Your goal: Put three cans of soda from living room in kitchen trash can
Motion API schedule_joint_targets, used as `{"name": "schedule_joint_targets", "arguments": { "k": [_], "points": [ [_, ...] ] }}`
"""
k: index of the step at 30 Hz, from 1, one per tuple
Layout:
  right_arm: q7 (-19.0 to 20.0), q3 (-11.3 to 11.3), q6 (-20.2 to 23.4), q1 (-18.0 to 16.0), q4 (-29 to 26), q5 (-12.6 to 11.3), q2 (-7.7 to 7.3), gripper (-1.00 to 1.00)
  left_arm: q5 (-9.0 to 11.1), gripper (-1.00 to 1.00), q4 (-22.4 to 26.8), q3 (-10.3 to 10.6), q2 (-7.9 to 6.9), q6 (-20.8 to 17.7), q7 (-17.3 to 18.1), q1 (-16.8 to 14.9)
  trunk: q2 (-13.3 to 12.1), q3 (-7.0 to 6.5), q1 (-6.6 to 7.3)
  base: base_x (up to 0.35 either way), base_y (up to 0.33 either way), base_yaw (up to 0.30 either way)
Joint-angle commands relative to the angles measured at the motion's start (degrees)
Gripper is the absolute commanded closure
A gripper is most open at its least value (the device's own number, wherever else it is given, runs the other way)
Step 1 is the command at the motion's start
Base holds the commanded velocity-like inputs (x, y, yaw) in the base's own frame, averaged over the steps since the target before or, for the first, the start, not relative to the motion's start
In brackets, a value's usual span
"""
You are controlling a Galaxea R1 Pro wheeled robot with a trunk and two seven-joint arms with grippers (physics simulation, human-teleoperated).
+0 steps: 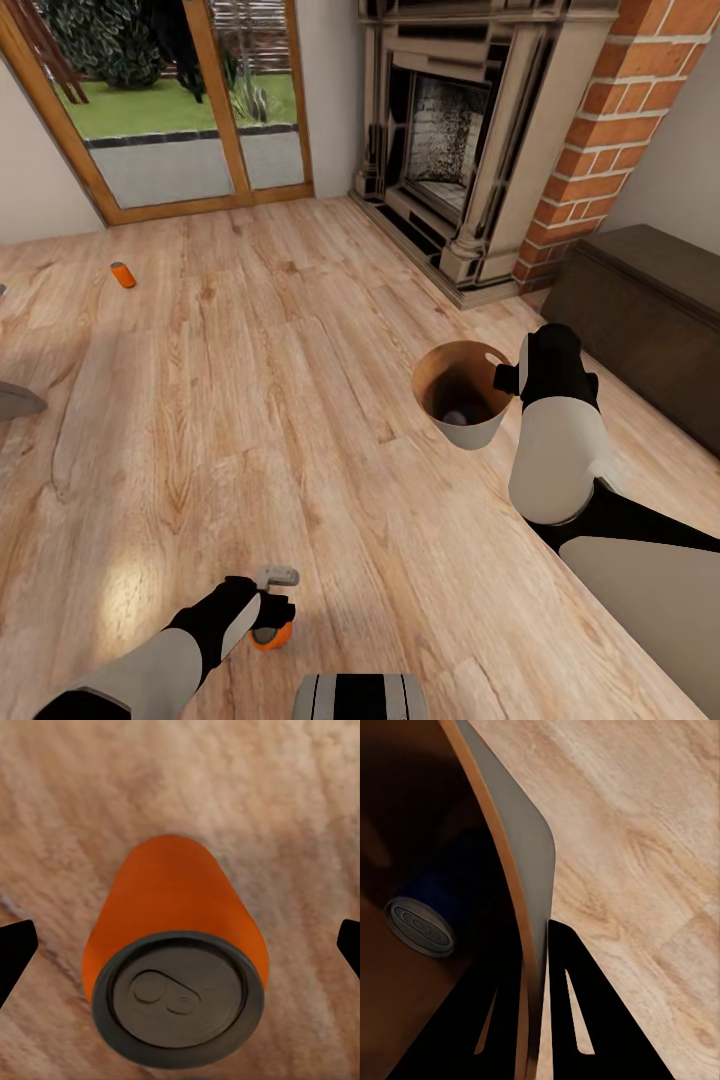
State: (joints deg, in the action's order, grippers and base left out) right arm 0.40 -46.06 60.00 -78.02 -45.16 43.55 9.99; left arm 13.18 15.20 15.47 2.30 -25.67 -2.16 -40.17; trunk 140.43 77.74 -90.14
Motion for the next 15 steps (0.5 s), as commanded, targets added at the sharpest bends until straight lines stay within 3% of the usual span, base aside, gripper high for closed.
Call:
{"name": "schedule_joint_targets", "arguments": {
  "k": [1, 15],
  "points": [
    [0.21, 0.0, 0.0, -0.03, -0.02, -0.7, 0.0, 1.0, 0.0, -1.0, -0.03, 0.0, -0.01, -0.03, 0.02, 0.0, 0.0, -0.01, 0.01, 0.0, 0.0, 0.0],
    [0.2, 0.0, 0.0, -0.03, -0.02, -0.66, 0.0, 1.0, 0.0, -1.0, -0.08, 0.0, 0.06, -0.09, 0.05, 0.03, 0.0, -0.01, 0.01, 0.0, 0.0, 0.0]
  ]
}}
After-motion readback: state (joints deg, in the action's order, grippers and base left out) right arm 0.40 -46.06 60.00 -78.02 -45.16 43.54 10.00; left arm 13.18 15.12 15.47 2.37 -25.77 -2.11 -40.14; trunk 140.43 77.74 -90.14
